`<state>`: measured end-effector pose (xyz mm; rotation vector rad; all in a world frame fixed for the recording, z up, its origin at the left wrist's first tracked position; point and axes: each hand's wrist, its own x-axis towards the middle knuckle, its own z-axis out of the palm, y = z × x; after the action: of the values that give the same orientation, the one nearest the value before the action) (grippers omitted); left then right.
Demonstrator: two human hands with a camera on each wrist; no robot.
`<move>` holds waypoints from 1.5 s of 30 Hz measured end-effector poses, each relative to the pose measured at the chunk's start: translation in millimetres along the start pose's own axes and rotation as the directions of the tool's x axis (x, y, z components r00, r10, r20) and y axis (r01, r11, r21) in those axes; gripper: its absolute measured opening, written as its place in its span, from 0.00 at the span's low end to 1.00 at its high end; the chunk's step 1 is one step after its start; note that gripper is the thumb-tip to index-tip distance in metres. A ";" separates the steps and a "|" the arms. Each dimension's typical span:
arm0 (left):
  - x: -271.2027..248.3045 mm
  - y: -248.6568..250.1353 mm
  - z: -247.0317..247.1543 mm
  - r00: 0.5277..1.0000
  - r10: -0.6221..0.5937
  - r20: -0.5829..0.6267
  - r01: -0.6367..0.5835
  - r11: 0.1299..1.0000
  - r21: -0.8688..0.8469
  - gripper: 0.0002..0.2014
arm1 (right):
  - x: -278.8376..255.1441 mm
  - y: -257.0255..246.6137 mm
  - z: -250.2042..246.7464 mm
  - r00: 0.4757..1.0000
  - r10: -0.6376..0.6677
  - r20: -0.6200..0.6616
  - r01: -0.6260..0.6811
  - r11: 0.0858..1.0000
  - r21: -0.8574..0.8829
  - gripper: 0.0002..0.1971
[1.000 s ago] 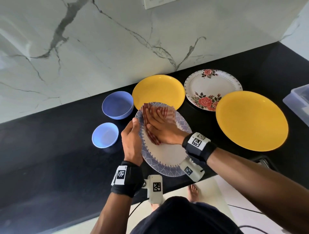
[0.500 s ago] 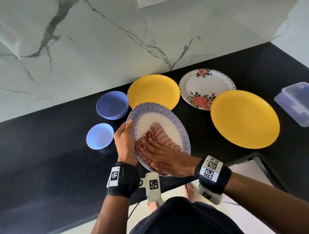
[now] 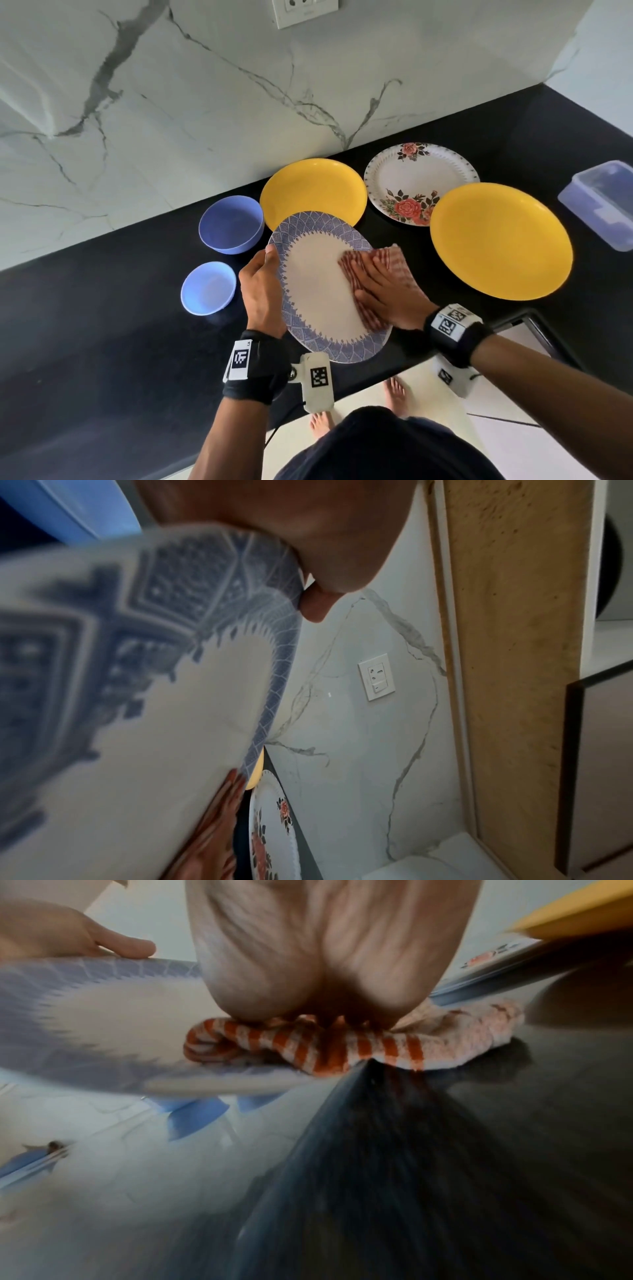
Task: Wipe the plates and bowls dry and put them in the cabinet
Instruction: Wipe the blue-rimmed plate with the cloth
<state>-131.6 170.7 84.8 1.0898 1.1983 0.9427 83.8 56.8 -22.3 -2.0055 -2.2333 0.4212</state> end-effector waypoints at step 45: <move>5.8 -2.8 4.3 0.999 -0.030 -0.013 0.030 0.999 -0.028 0.18 | -43.5 -59.5 -14.3 0.957 -0.099 0.272 0.077 0.993 0.094 0.30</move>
<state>-126.5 175.0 80.9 1.0417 1.2063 0.9426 35.9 10.4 12.3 -1.8981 -2.4052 0.8152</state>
